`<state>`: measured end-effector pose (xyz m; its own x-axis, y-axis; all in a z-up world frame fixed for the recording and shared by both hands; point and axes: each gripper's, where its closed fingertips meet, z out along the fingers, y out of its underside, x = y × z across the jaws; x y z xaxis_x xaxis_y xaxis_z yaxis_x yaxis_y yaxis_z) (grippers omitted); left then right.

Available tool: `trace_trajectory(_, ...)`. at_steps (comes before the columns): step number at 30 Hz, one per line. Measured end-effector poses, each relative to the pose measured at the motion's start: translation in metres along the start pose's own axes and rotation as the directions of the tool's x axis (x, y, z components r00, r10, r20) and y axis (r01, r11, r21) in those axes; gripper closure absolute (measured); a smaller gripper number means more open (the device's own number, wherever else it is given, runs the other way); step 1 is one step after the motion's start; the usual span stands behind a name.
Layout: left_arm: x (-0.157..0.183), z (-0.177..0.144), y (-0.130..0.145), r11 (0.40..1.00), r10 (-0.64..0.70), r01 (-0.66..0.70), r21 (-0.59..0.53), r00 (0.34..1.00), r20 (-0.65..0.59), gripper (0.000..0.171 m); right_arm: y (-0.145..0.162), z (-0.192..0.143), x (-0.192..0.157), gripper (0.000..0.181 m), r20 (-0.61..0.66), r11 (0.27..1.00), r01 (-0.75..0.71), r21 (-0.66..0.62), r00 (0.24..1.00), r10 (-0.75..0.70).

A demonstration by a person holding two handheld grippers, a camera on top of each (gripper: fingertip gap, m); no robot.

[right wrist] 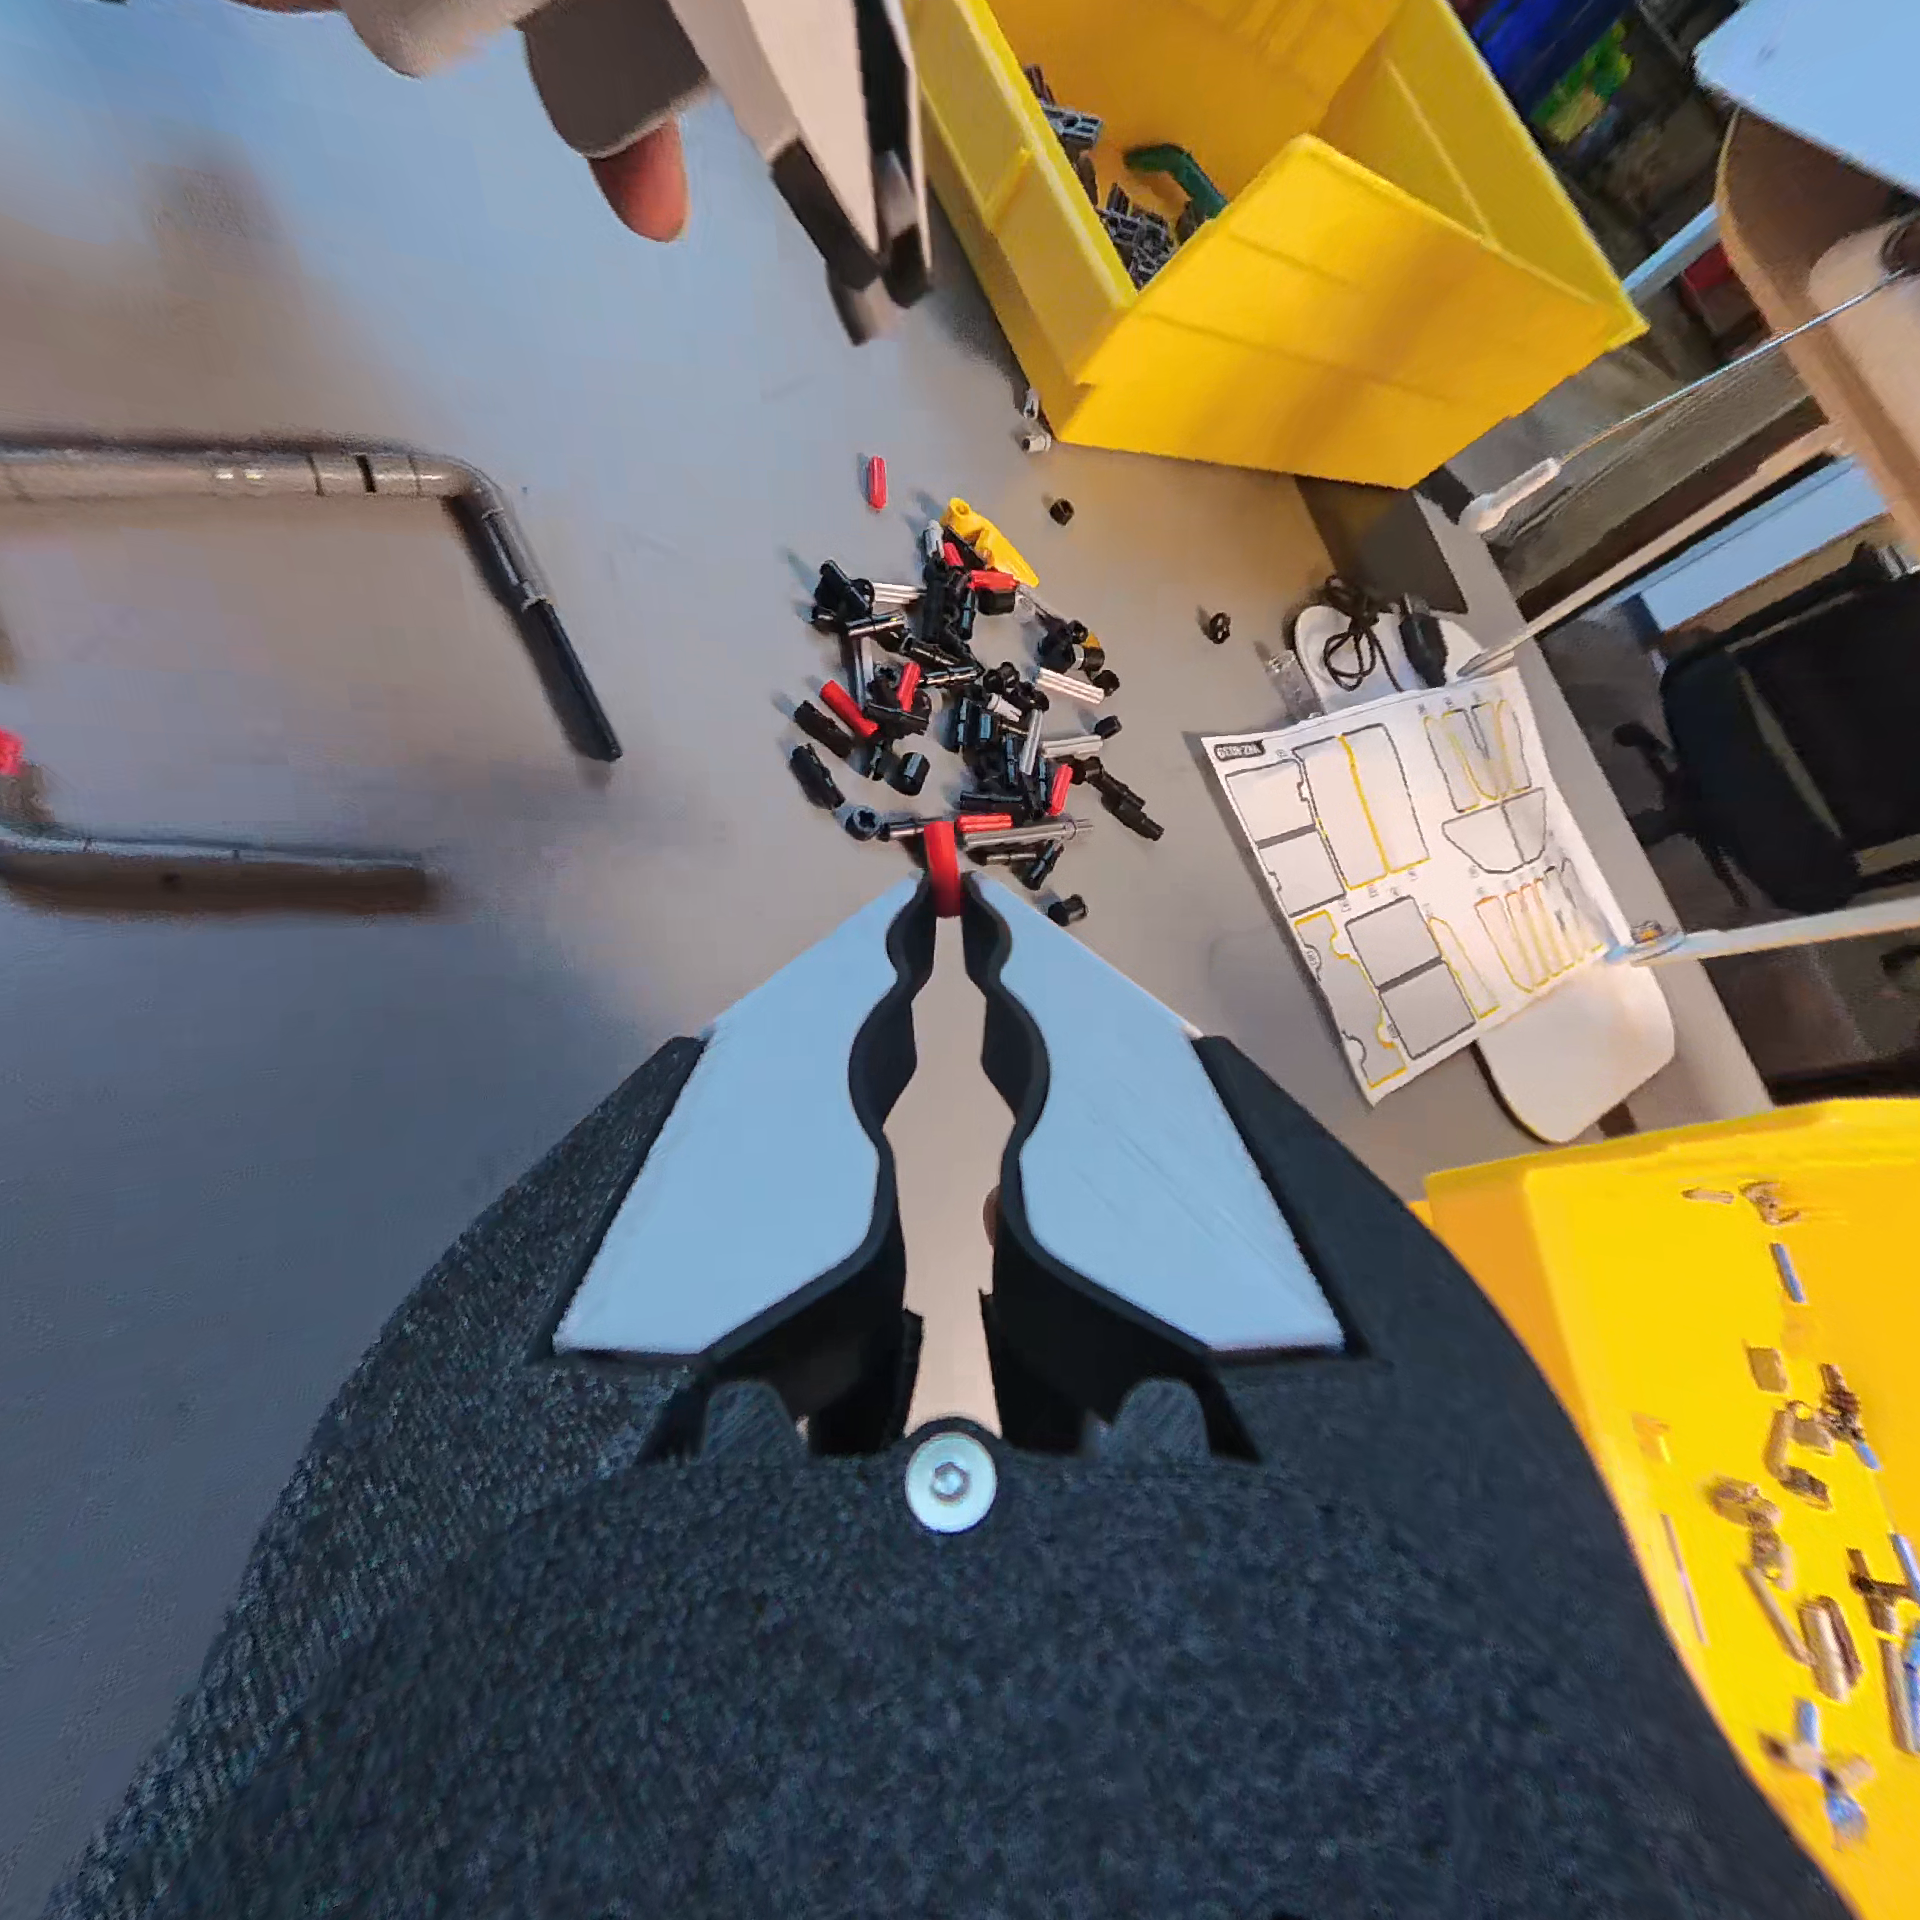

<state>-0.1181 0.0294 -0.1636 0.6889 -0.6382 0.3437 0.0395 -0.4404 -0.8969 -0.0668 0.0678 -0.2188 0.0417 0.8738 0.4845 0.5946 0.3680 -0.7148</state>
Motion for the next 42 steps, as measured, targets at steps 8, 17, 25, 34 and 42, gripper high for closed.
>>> trace_trajectory(8,-0.007,-0.001,0.007,1.0,-0.021,0.021,0.005,1.0,0.01,0.164,0.001,0.029,0.012,0.159,0.029,0.994,-0.096,-0.051,0.995,0.097)
trace_trajectory(17,-0.002,0.007,0.014,1.0,-0.016,0.016,-0.018,1.0,-0.006,0.163,0.064,-0.029,0.074,0.139,-0.21,0.903,-0.423,-0.076,0.892,0.4)
trace_trajectory(25,0.002,0.012,0.018,0.999,-0.017,0.016,-0.036,1.0,-0.025,0.163,0.109,-0.005,0.105,0.148,-0.309,0.735,-0.653,-0.184,0.748,0.588)
trace_trajectory(34,0.009,0.012,0.018,0.999,-0.013,0.011,-0.044,0.999,-0.05,0.163,0.122,0.01,0.12,0.176,-0.382,0.688,-0.681,-0.252,0.723,0.576)
trace_trajectory(42,0.01,0.011,0.018,0.999,-0.014,0.011,-0.052,0.998,-0.058,0.163,0.113,0.013,0.109,0.18,-0.286,0.706,-0.653,-0.275,0.756,0.588)
